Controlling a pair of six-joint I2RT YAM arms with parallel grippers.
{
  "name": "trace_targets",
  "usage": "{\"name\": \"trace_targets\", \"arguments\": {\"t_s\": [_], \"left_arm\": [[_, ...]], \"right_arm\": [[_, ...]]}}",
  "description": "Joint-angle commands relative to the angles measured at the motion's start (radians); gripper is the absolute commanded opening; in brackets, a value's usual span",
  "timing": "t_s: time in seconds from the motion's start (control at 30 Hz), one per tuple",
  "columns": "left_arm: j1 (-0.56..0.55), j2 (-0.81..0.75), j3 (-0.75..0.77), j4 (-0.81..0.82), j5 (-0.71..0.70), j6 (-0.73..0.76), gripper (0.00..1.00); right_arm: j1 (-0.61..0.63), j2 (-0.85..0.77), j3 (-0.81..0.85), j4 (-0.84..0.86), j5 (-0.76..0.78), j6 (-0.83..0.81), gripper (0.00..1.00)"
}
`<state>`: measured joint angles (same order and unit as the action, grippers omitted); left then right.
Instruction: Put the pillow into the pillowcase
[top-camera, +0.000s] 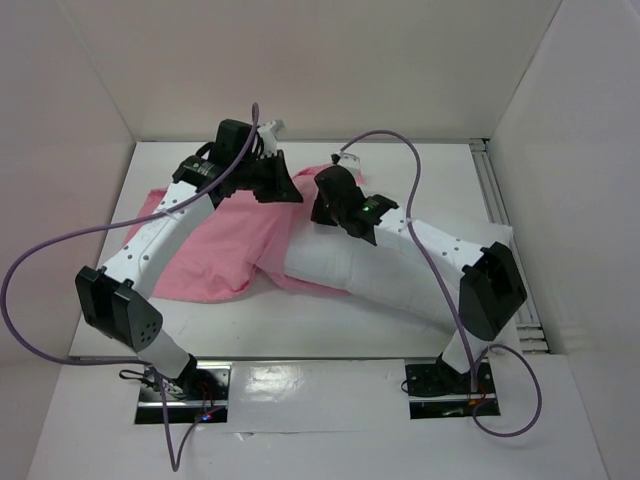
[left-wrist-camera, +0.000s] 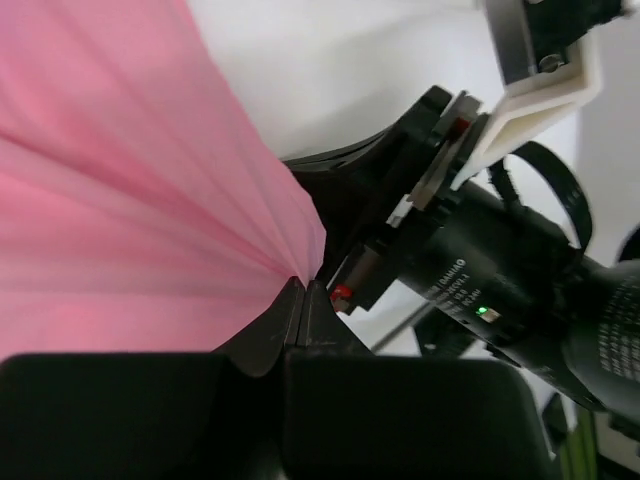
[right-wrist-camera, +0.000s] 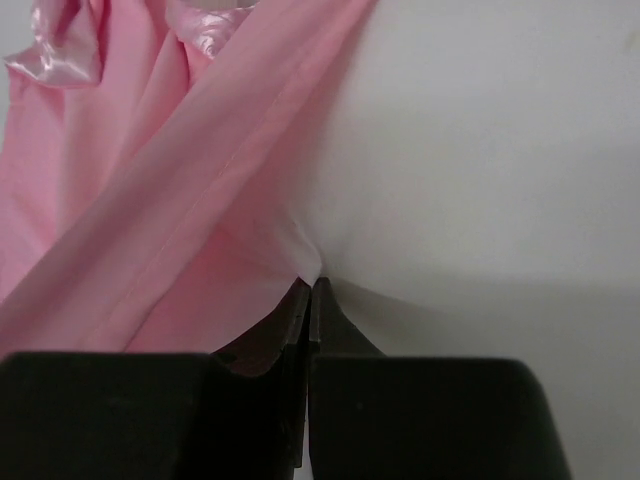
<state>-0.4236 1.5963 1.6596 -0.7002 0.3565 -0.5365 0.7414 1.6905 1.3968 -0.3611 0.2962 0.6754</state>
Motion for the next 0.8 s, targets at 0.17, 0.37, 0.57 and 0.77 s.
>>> {"name": "trace_targets", "arguments": {"t_s": [0.17, 0.37, 0.57, 0.77], "left_arm": [[0.006, -0.047, -0.142, 0.090, 0.156, -0.083, 0.00], [0.006, -0.009, -0.106, 0.090, 0.121, -0.092, 0.00], [-0.012, 0.069, -0.029, 0.070, 0.111, -0.092, 0.00], [-0.057, 0.172, 0.063, 0.050, 0.059, -0.092, 0.00]], "right_arm": [[0.018, -0.164, -0.024, 0.026, 0.033, 0.009, 0.35], [0.018, -0.317, -0.022, -0.270, 0.234, 0.009, 0.93], [-0.166, -0.318, -0.009, -0.600, 0.342, -0.016, 1.00], [-0.292, -0.337, -0.239, -0.366, -0.051, -0.218, 0.65]]}}
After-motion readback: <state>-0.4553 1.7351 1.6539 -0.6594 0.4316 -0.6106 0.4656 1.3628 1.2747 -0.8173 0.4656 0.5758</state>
